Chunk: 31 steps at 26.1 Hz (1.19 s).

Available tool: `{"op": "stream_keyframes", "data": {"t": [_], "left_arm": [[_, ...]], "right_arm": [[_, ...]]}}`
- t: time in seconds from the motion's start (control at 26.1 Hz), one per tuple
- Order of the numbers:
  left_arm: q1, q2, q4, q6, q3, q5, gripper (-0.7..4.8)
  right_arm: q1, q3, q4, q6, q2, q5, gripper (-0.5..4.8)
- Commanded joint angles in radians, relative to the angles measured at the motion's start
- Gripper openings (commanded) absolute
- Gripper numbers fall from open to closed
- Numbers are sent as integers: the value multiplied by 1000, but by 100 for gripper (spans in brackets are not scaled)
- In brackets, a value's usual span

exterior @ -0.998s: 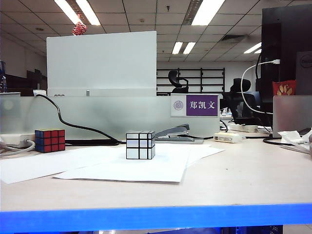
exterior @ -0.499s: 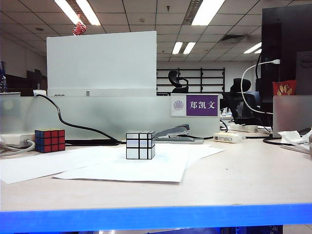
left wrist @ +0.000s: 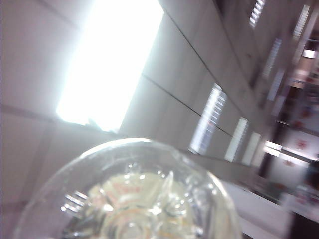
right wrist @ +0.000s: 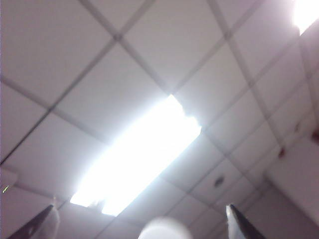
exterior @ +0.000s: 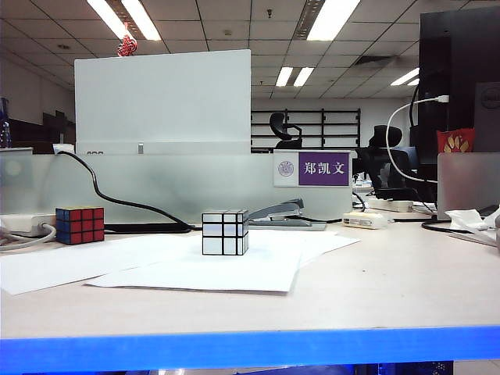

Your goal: Flip the plastic bottle upside down.

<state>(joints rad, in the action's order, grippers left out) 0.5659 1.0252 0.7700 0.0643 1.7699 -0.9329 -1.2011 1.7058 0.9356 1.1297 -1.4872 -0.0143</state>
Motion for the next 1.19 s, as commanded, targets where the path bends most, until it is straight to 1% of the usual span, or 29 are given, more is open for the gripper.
{"op": "stream_keyframes", "data": {"t": [0.04, 0.23, 0.31, 0.35, 0.38, 0.42, 0.5, 0.54, 0.58, 0.61, 0.69, 0.77, 0.88, 1.0, 1.07, 1.11, 1.15, 1.19], "left_arm": [[-1, -2, 23, 7, 23, 35, -6], [-1, -5, 21, 7, 27, 42, -6], [-1, -11, -5, 8, 27, 42, -6], [-1, -13, -23, 9, 27, 42, -6], [-1, -15, -55, 18, 27, 42, -6], [-1, -16, -80, 31, 27, 42, -6], [-1, -22, -155, 76, 27, 42, -6], [-3, -24, -218, 123, 27, 44, -6], [-10, -28, -272, 165, 27, 52, -6], [-18, -34, -336, 204, 27, 76, -6], [-38, -37, -458, 275, 27, 135, -6], [-46, -31, -556, 311, 27, 160, -6], [-46, -3, -666, 339, 26, 174, -6], [-46, 37, -752, 359, 26, 187, -6], [-46, 74, -803, 377, 26, 200, -6], [-52, 119, -855, 398, 26, 223, -6], [-62, 145, -869, 397, 26, 240, -6], [-103, 203, -889, 371, 26, 231, -6]], "right_arm": [[0, 5, -66, -22, 3, -10, 432], [16, 5, -79, -48, -6, -10, 431], [16, 5, -80, -110, -6, 2, 427], [16, 5, -80, -165, -6, 18, 395], [17, 5, -83, -213, -5, 31, 346], [23, 5, -96, -274, 2, 46, 268], [39, 5, -137, -362, 18, 62, 129], [40, 5, -178, -432, 30, 72, 57], [40, 5, -222, -500, 41, 81, 12], [40, 5, -274, -571, 55, 84, -11], [40, 5, -409, -706, 90, 57, -9], [40, 5, -531, -827, 122, 11, -9], [39, 5, -671, -975, 163, -49, -9], [35, 5, -794, -1099, 202, -121, -9], [35, 5, -862, -1157, 223, -163, -9], [35, 5, -941, -1218, 247, -227, -9], [35, 4, -973, -1241, 258, -261, -9], [35, 4, -1035, -1283, 275, -334, -9]]}}
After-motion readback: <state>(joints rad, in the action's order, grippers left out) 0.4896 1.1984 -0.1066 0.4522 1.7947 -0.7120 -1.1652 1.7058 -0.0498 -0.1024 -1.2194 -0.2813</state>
